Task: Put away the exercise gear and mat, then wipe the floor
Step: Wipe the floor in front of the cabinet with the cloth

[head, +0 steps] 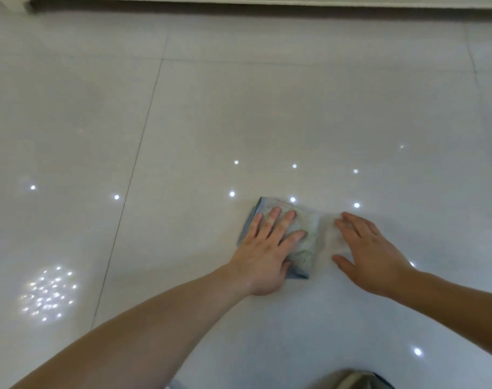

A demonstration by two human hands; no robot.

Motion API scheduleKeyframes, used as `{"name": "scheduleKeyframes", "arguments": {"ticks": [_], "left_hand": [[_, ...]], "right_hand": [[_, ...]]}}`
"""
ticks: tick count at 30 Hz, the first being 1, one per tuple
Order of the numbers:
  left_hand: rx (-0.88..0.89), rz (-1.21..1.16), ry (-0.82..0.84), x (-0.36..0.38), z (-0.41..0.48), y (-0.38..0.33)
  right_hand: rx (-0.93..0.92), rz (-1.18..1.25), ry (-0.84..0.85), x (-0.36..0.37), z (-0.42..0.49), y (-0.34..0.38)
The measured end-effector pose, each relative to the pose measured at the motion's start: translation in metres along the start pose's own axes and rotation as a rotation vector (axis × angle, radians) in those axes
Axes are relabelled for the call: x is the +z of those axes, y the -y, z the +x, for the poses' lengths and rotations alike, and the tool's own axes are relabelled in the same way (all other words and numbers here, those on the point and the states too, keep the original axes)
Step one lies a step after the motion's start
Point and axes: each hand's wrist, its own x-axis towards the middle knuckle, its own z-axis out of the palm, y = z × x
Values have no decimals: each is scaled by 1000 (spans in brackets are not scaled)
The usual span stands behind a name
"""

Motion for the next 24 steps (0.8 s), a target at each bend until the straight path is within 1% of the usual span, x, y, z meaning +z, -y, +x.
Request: {"name": "scheduleKeyframes", "arguments": {"ticks": [3, 7, 12, 17, 20, 24], "left_hand": [[-17, 24, -6, 2, -26, 30], [-62, 30, -53, 4, -53, 63], [-111, 62, -88, 7, -97, 109], [-208, 61, -86, 8, -150, 154], [-262, 36, -79, 7, -176, 170], [-306, 10, -70, 9, -199, 172]], "right_hand": [[-67, -23, 23, 1, 7, 30], [-151, -96, 52, 7, 18, 63], [-226, -119, 78, 5, 31, 98], [-315, -138, 100, 1, 41, 120], [-329, -128, 158, -3, 50, 128], [-354, -130, 176, -6, 55, 131]]}}
